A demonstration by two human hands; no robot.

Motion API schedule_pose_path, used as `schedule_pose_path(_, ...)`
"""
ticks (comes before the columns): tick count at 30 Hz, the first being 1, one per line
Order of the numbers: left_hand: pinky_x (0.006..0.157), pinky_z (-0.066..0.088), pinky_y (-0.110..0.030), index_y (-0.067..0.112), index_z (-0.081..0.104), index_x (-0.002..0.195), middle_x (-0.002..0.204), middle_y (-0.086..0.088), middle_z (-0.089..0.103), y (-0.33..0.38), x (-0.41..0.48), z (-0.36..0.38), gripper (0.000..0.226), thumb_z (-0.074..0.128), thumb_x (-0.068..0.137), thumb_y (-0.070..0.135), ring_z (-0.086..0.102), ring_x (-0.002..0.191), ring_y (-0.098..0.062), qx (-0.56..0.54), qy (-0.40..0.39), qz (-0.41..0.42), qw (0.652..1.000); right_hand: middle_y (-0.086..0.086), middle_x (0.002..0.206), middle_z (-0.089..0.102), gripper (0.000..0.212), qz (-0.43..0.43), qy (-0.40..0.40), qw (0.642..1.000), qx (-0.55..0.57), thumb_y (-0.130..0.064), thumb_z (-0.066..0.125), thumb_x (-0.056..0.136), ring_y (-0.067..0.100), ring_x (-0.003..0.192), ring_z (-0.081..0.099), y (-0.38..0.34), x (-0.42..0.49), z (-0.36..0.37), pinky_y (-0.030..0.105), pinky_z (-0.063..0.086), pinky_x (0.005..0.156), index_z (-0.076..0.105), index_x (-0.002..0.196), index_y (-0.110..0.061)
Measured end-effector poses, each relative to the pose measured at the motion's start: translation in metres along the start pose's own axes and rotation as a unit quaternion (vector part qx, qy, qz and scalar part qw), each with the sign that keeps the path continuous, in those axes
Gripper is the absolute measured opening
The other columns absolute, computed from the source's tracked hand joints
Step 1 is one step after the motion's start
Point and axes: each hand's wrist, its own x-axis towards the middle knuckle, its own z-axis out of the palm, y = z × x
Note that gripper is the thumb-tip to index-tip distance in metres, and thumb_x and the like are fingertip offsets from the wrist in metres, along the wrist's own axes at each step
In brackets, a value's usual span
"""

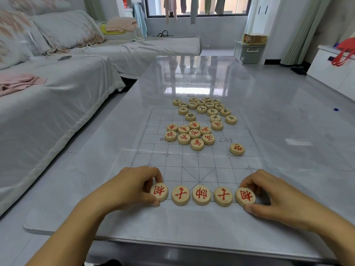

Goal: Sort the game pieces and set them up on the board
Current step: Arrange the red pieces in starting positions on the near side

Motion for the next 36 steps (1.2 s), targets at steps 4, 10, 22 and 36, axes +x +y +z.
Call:
schedule_pose_path(4, 0.066, 0.04, -0.013, 0.037, 0.051, 0.098, 0.084, 0.017, 0.053, 0.0, 0.001, 0.0, 0.036, 0.076, 0.072, 0.033, 0.053, 0.078, -0.006, -0.006, -0.002, -0.009, 1.0, -0.02, 0.097, 0.051, 0.026, 0.007, -0.006, 1.0, 0.001, -0.043, 0.067, 0.073, 0.004, 0.101, 0.044, -0.002, 0.0, -0.002, 0.018, 0.04, 0.077, 0.051, 0.093, -0.042)
schedule_pose_path(10, 0.071, 0.046, -0.02, 0.037, 0.053, 0.104, 0.087, 0.009, 0.058, -0.006, 0.001, -0.004, 0.044, 0.076, 0.068, 0.043, 0.054, 0.079, -0.009, -0.044, -0.026, -0.033, 0.998, -0.023, 0.103, 0.048, 0.029, 0.022, -0.027, 0.999, 0.013, -0.046, 0.068, 0.073, 0.0, 0.101, 0.043, -0.003, -0.002, -0.005, 0.019, 0.042, 0.079, 0.05, 0.095, -0.045)
schedule_pose_path(22, 0.106, 0.036, -0.034, 0.027, 0.042, 0.134, 0.14, 0.006, 0.044, -0.005, 0.04, -0.009, 0.046, 0.054, 0.09, 0.037, 0.043, 0.126, -0.015, 0.01, 0.156, -0.056, 0.986, -0.026, 0.1, 0.055, 0.048, 0.058, 0.08, 0.994, 0.052, -0.085, 0.036, 0.06, -0.008, 0.1, 0.049, -0.006, 0.024, -0.012, 0.016, 0.044, 0.077, 0.05, 0.092, -0.053)
schedule_pose_path(36, 0.101, 0.03, -0.036, 0.024, 0.046, 0.123, 0.138, 0.005, 0.045, 0.0, 0.071, -0.007, 0.031, 0.037, 0.094, 0.032, 0.038, 0.125, -0.02, 0.119, 0.099, -0.055, 0.986, -0.007, 0.154, 0.024, 0.044, -0.071, -0.001, 0.99, -0.124, -0.025, 0.034, 0.098, 0.011, 0.141, 0.023, -0.065, 0.166, -0.01, 0.025, 0.018, 0.113, 0.033, 0.142, -0.023)
